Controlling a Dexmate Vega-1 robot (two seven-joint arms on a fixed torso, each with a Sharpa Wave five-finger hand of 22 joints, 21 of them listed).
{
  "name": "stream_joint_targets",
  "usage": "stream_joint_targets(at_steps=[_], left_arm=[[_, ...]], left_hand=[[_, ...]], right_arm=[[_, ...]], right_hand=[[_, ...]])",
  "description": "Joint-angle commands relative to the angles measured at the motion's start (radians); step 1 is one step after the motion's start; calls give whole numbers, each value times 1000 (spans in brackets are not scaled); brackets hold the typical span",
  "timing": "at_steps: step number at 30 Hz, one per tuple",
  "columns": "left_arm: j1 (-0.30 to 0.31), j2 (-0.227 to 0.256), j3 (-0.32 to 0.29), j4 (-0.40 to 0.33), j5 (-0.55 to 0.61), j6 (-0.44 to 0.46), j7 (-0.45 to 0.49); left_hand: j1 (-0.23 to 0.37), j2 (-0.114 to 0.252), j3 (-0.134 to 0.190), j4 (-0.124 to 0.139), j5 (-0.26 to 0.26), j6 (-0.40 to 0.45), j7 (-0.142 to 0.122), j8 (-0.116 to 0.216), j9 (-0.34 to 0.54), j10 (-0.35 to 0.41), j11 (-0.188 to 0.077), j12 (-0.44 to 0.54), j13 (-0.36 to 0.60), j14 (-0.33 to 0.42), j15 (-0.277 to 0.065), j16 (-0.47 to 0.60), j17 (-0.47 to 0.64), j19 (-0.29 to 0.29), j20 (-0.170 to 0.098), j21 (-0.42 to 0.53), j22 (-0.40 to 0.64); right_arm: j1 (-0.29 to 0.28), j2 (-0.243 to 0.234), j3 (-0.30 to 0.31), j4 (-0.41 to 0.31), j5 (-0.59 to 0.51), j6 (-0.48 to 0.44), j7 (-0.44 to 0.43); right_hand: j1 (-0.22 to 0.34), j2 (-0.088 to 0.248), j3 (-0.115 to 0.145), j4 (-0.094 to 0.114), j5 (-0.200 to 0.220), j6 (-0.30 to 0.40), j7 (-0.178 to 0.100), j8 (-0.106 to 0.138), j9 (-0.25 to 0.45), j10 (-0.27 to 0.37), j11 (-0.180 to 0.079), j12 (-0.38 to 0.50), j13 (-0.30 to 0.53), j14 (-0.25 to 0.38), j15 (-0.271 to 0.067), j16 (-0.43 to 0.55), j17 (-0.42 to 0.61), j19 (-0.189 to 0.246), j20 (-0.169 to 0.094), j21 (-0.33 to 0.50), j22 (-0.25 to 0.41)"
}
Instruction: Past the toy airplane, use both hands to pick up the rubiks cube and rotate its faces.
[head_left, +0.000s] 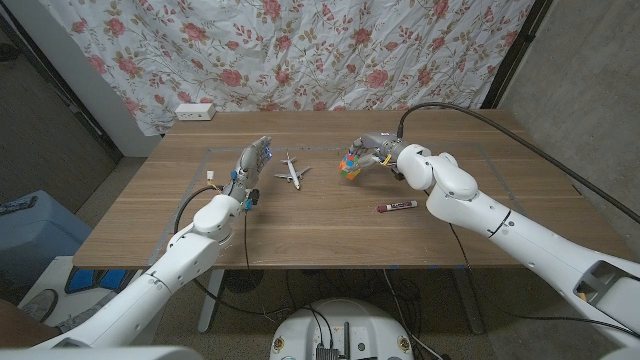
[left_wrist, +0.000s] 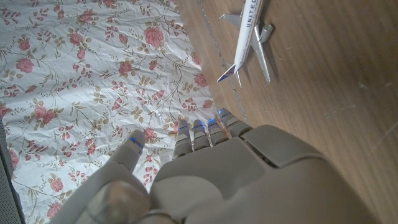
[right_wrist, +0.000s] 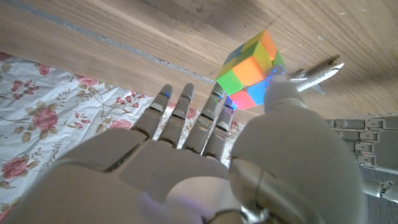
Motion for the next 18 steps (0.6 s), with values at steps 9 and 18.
stream_joint_targets(at_steps=[9,18], left_arm=[[4,31,23,-109,144,58,86],[0,37,33,-138,214,86,125]], left_hand=[[-6,46,1,5,1,25,-5,9,4,17,0,6,3,12,-13,2,6,17,-3,10,5],[-9,45,-1,9,1,43,-15,12,4,24,-1,8,3,15,-18,3,7,22,-5,11,5]], right_arm=[[-83,5,81,-5,257,-3,-237],[-99,8,89,-2,326,-4,-331]], right_hand=[[11,16,4,0,-3,11,1,6,2,14,1,0,4,10,-105,9,3,19,-6,4,3],[14,19,3,0,-4,13,1,6,2,18,1,-2,7,17,-103,14,4,22,-4,3,3]])
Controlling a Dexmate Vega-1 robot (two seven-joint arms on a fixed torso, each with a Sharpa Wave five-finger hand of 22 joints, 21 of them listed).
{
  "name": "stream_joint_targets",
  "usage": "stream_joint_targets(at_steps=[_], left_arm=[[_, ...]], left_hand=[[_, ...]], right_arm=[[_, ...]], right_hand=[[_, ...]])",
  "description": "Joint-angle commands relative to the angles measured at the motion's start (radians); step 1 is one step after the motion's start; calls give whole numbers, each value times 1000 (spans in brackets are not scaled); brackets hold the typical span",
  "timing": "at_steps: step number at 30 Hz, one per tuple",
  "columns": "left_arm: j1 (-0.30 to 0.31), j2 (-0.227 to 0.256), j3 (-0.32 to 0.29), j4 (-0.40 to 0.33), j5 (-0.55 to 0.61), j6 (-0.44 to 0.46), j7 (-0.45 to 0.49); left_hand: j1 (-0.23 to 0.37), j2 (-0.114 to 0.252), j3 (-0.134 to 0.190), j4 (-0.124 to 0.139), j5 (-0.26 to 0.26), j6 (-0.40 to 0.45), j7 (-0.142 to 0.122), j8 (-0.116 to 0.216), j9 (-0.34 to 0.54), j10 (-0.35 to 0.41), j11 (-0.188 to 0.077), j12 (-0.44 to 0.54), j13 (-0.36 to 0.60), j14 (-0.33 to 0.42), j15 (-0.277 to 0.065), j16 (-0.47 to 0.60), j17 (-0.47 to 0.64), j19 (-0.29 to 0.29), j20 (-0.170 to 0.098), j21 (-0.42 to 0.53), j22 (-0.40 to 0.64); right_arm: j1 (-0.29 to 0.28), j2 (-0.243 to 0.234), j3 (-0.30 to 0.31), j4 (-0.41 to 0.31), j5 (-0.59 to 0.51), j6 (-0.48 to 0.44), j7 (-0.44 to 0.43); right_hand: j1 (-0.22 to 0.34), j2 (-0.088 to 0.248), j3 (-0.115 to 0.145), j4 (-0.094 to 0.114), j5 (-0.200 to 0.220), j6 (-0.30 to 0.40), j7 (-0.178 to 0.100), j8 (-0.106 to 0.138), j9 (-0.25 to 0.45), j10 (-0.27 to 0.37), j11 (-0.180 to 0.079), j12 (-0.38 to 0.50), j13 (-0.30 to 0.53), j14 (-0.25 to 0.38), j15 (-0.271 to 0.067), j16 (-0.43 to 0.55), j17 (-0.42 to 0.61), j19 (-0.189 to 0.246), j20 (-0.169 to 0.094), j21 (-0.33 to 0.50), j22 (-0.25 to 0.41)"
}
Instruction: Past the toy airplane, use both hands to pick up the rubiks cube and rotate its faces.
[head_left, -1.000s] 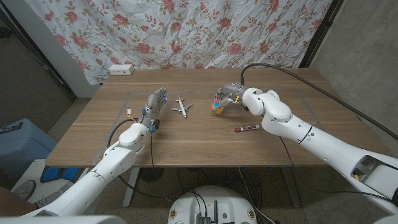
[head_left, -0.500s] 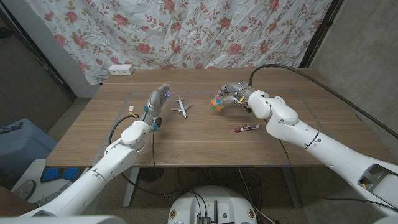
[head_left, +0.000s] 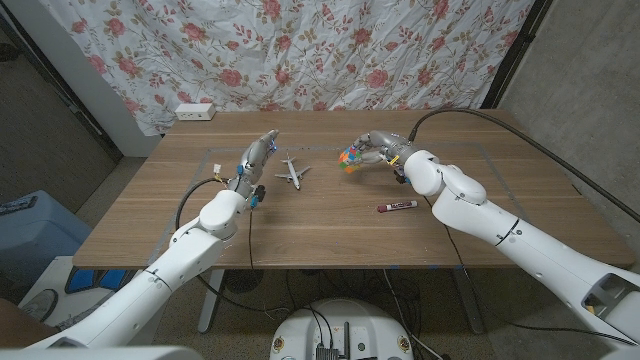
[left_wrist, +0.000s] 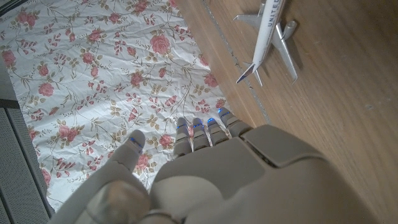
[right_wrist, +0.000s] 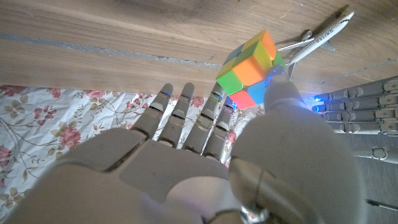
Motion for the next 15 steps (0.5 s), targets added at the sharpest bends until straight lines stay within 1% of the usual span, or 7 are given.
stream_joint_targets(at_steps=[1,2,5,9,11,15], left_arm=[[-4,16,16,-51,102,35,54],[-4,15,18,-56,115,42,63],[-10,23,29,-67,160,51,75],[-16,31,41,-96,211,99,96],[-19,30,48,-96,229,96,98],[-24,26,59,-106,264,118,109]], left_hand=[[-10,45,-2,10,1,14,-3,5,4,12,-1,8,3,9,-24,3,2,9,-3,4,5],[-11,44,-2,11,1,15,-4,5,4,11,2,7,3,10,-24,3,3,9,-3,4,5],[-14,43,-5,15,1,18,-9,5,4,12,1,7,3,9,-24,3,4,10,-3,4,5],[-18,41,-9,22,1,22,-15,4,4,11,1,7,3,9,-26,3,5,10,-4,4,5],[-21,40,-13,26,1,25,-17,4,4,11,-5,6,3,8,-27,3,5,11,-4,4,6],[-23,39,-16,33,1,39,-22,7,4,10,-4,5,3,7,-29,3,6,11,-4,3,6]], right_arm=[[-32,9,25,7,127,2,-144],[-33,10,26,8,135,3,-153],[-37,12,27,8,154,-2,-175],[-48,20,33,10,180,-5,-215],[-51,23,33,11,191,-7,-231],[-59,26,35,14,213,0,-262]], right_hand=[[14,19,3,0,-1,13,1,4,2,12,-3,2,3,6,-104,6,4,8,-5,3,3],[14,19,3,0,-1,14,1,4,2,12,-3,2,3,7,-104,6,4,8,-5,3,3],[15,20,2,0,-1,15,1,4,2,15,-3,1,4,7,-103,8,4,9,-5,3,3],[15,20,1,0,-1,16,1,4,1,17,-2,0,5,7,-102,8,4,10,-4,2,3],[15,20,0,0,-1,16,1,4,1,18,-2,0,6,8,-101,9,4,10,-4,2,3],[16,22,0,0,-1,19,1,5,1,21,-2,0,7,9,-102,11,5,11,-4,2,3]])
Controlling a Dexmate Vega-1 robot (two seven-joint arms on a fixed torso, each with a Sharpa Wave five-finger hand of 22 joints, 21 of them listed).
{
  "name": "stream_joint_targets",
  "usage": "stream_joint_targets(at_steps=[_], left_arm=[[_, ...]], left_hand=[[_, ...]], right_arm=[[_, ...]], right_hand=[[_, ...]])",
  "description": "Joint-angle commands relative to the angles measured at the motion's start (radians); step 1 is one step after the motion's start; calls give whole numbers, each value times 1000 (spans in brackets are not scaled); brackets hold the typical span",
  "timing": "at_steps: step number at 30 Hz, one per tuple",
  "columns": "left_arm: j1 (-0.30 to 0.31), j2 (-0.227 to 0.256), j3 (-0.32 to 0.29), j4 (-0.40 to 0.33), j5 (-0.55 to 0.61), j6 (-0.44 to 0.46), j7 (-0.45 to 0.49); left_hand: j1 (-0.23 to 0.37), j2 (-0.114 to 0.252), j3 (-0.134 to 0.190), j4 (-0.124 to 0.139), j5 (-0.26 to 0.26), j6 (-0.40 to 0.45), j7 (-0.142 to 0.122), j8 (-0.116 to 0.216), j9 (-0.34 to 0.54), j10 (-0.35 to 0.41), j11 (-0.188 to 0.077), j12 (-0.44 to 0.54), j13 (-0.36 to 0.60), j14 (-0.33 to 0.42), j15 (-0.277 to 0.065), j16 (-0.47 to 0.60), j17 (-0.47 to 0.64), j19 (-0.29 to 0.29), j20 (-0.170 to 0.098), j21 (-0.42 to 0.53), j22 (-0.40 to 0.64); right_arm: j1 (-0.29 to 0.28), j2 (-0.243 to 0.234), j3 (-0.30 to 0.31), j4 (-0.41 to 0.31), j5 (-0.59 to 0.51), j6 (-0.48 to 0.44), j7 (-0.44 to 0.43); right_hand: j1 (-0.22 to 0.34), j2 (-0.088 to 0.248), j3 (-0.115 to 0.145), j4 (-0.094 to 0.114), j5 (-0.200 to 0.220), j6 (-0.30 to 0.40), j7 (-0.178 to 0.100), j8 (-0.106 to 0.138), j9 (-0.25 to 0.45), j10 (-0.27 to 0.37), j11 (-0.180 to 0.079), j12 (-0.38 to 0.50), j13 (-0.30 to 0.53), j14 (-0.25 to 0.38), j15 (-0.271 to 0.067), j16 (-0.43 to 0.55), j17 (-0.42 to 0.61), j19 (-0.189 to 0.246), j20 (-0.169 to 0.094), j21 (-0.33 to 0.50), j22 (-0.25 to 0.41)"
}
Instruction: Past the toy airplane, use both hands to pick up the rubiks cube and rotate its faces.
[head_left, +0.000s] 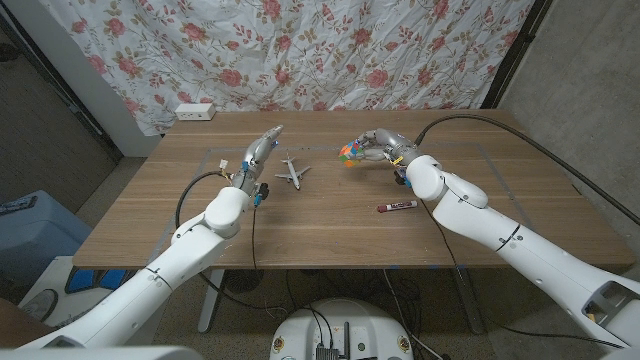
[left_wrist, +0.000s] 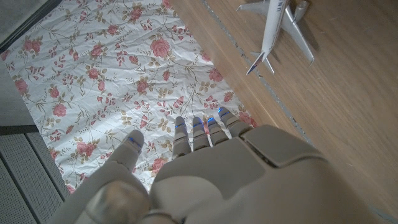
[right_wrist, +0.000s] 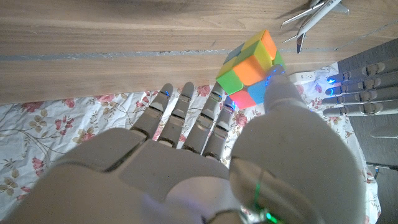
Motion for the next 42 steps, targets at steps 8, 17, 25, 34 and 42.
stream_joint_targets(at_steps=[8,17,25,34,42], left_arm=[[-25,-5,57,-44,203,72,75],[-46,3,92,-55,304,103,76],[-64,1,118,-60,373,137,75],[-88,0,140,-73,418,190,51],[-106,-12,173,-77,463,224,39]], left_hand=[[-14,36,-8,21,2,38,-21,9,4,8,-12,1,3,4,-33,2,6,16,-4,4,6],[-15,38,-19,44,4,30,-54,-2,4,-8,-35,-6,3,-9,-42,-1,7,14,-8,2,6],[-17,41,-35,75,7,8,-91,-14,3,-62,-54,-19,3,-29,-48,-3,8,-14,-16,-7,6],[-17,40,-49,92,8,-17,-106,-18,2,-80,-55,-17,2,-64,-58,-8,9,-42,-23,-11,7],[-18,38,-63,102,10,-26,-115,-16,2,-110,-47,-20,2,-104,-62,-10,10,-79,-28,-15,8]], right_arm=[[-35,25,12,10,109,-4,-156],[-27,37,3,24,134,8,-191],[-20,42,-3,36,151,24,-210],[-24,45,0,42,166,50,-233],[-32,54,3,41,171,49,-261]], right_hand=[[17,24,0,2,3,18,-2,6,-1,16,-3,4,7,13,-102,9,6,13,-4,2,3],[19,25,-3,1,4,22,-2,2,-7,21,-3,1,11,20,-106,16,6,13,10,0,3],[18,26,-6,3,5,26,-2,0,-10,22,-2,-2,13,18,-106,17,7,11,13,-1,3],[17,27,-9,3,5,31,-2,-1,-13,23,-2,-5,15,17,-108,20,7,11,13,-1,3],[19,29,-10,3,6,34,-2,-3,-15,26,-2,-8,17,15,-106,22,8,10,13,-1,3]])
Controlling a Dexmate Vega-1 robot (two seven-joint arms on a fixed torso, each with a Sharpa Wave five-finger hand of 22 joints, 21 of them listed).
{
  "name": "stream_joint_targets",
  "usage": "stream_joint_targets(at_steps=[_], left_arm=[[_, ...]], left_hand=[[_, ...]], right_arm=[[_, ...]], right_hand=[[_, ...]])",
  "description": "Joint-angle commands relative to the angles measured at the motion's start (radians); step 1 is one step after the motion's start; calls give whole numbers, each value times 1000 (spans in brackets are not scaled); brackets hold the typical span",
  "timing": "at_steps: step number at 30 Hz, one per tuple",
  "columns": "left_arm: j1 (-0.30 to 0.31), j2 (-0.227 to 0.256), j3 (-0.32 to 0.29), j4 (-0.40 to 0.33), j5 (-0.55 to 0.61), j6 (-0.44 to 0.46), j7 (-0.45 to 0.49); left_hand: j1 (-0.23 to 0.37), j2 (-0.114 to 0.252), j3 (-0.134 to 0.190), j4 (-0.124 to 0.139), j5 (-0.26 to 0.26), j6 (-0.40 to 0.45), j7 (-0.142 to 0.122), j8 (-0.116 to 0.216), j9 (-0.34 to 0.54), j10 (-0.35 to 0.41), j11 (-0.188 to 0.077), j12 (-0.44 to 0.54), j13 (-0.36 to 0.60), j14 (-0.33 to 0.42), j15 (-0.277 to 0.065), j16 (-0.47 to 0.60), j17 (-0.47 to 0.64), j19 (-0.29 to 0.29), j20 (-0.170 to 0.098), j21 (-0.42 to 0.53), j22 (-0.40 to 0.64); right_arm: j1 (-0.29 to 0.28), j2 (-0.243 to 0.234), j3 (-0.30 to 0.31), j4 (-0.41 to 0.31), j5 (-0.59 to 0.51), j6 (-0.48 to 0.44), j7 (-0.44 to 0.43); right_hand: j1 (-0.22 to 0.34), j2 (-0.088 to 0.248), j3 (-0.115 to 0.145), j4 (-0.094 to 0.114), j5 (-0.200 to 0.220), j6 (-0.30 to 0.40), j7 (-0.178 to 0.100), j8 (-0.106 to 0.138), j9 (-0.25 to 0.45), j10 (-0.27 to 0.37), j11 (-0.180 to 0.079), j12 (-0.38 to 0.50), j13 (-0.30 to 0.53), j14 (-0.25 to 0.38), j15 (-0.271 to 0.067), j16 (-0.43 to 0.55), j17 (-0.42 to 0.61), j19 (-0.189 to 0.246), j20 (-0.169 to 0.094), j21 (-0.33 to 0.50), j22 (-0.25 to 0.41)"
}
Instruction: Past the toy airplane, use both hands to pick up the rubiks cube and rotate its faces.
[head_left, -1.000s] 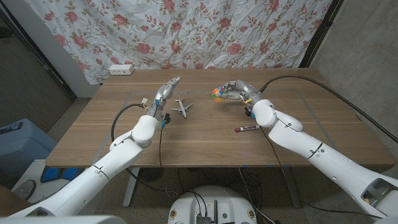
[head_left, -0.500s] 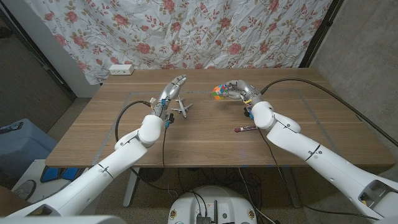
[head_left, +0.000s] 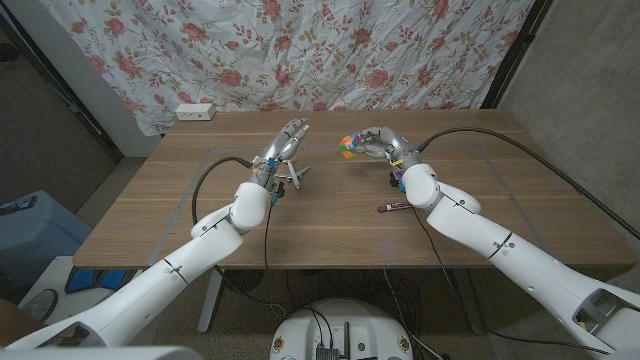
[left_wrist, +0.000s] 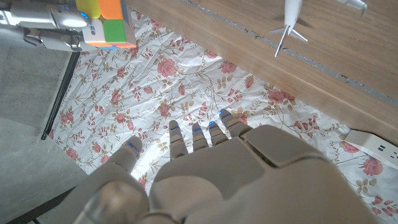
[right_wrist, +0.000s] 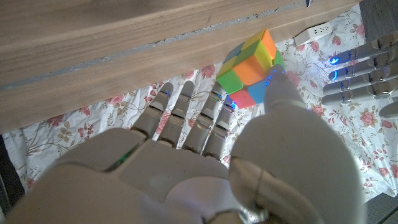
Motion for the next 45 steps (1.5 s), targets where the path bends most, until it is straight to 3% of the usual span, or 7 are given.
stream_joint_targets(at_steps=[1,19,38,45], left_arm=[[-35,-14,53,-4,69,40,-20],[-48,-39,88,15,98,22,-34],[-63,-64,119,40,98,12,-67],[-68,-67,128,40,105,22,-74]], left_hand=[[-8,40,-8,6,10,-9,-6,0,2,-26,-3,-5,2,-26,-59,-6,5,-21,-35,-2,3],[-14,35,-45,18,12,-17,-36,1,2,-93,4,-6,3,-85,-48,-3,8,-66,-46,0,4],[-14,45,-69,20,15,-26,-38,1,2,-121,19,-1,3,-130,-29,-2,9,-107,-50,0,5],[-13,49,-77,21,16,-27,-38,2,2,-136,22,-2,3,-143,-39,-1,10,-119,-52,1,5]], right_arm=[[-9,11,3,6,18,16,-46],[-6,19,-5,11,19,14,-67],[-4,36,-9,19,21,0,-87],[-7,39,-8,17,23,-7,-95]], right_hand=[[19,30,-3,2,6,20,-9,6,2,19,-9,1,5,5,-107,8,4,4,6,-1,1],[26,32,-5,-1,8,22,-9,1,-1,24,-9,-3,9,7,-109,14,4,4,7,-1,1],[30,35,-9,-1,10,25,-9,-5,-2,29,-9,-8,14,6,-108,20,4,4,8,-2,1],[32,36,-11,-1,11,27,-9,-7,-2,31,-9,-11,15,6,-106,22,4,4,8,-2,1]])
